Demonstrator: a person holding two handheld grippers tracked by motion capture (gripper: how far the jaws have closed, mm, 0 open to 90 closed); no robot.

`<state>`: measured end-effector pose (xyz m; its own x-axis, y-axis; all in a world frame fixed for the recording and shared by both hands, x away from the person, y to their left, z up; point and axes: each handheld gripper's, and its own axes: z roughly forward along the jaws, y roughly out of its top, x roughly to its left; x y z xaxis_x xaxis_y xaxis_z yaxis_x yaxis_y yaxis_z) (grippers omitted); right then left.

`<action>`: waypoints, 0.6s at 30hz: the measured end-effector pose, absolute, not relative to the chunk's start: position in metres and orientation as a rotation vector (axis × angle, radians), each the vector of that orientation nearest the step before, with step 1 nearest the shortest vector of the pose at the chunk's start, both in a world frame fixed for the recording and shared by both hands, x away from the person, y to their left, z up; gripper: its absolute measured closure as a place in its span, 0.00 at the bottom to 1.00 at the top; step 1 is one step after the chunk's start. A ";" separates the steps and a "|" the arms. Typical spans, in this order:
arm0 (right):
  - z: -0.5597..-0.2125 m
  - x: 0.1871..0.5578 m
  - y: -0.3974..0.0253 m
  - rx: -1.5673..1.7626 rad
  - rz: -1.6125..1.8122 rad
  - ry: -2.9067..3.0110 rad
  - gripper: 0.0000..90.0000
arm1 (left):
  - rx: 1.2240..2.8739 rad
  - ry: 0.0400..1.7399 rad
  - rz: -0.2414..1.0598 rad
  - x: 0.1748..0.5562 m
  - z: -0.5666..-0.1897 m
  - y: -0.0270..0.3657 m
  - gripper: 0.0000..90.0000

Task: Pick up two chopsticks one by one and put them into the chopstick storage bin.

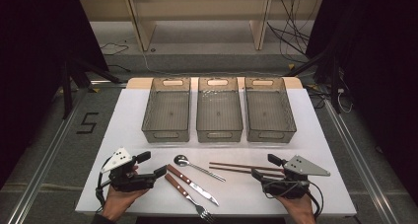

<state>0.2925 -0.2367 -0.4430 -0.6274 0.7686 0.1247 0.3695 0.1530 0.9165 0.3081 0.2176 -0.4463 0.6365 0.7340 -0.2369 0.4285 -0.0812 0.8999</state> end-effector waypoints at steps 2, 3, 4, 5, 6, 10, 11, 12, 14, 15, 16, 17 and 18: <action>-0.443 0.293 -0.237 1.087 1.472 2.064 0.26 | 1.711 0.955 0.332 0.308 -0.446 0.218 0.17; -0.443 0.293 -0.237 1.085 1.471 2.065 0.26 | 1.712 0.955 0.332 0.308 -0.446 0.218 0.17; -0.443 0.293 -0.237 1.085 1.470 2.066 0.26 | 1.712 0.955 0.332 0.308 -0.446 0.218 0.17; -0.442 0.293 -0.237 1.085 1.468 2.067 0.26 | 1.713 0.955 0.332 0.308 -0.446 0.218 0.17; -0.442 0.293 -0.236 1.085 1.469 2.068 0.26 | 1.713 0.955 0.332 0.308 -0.446 0.218 0.17; -0.437 0.295 -0.237 1.071 1.437 2.090 0.26 | 1.711 0.956 0.332 0.308 -0.446 0.218 0.17; -0.435 0.296 -0.237 1.066 1.421 2.095 0.26 | 1.711 0.956 0.332 0.308 -0.446 0.218 0.17; -0.433 0.297 -0.237 1.062 1.408 2.100 0.26 | 1.711 0.956 0.332 0.308 -0.446 0.218 0.17; -0.428 0.300 -0.238 1.052 1.385 2.128 0.26 | 1.711 0.957 0.332 0.308 -0.447 0.218 0.17; -0.426 0.302 -0.238 1.043 1.370 2.137 0.27 | 1.711 0.957 0.332 0.308 -0.447 0.218 0.17; -0.424 0.303 -0.238 1.037 1.350 2.151 0.27 | 1.711 0.957 0.332 0.308 -0.447 0.218 0.17; -0.422 0.305 -0.238 1.034 1.336 2.171 0.27 | 1.710 0.958 0.332 0.309 -0.447 0.217 0.17; -0.420 0.308 -0.239 1.031 1.327 2.184 0.27 | 1.712 0.957 0.332 0.309 -0.447 0.217 0.17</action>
<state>0.3080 -0.2387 -0.4198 -0.6568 0.7525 0.0488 0.3902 0.2839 0.8759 0.3088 0.2173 -0.4468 0.6352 0.7349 -0.2375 0.4295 -0.0805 0.8995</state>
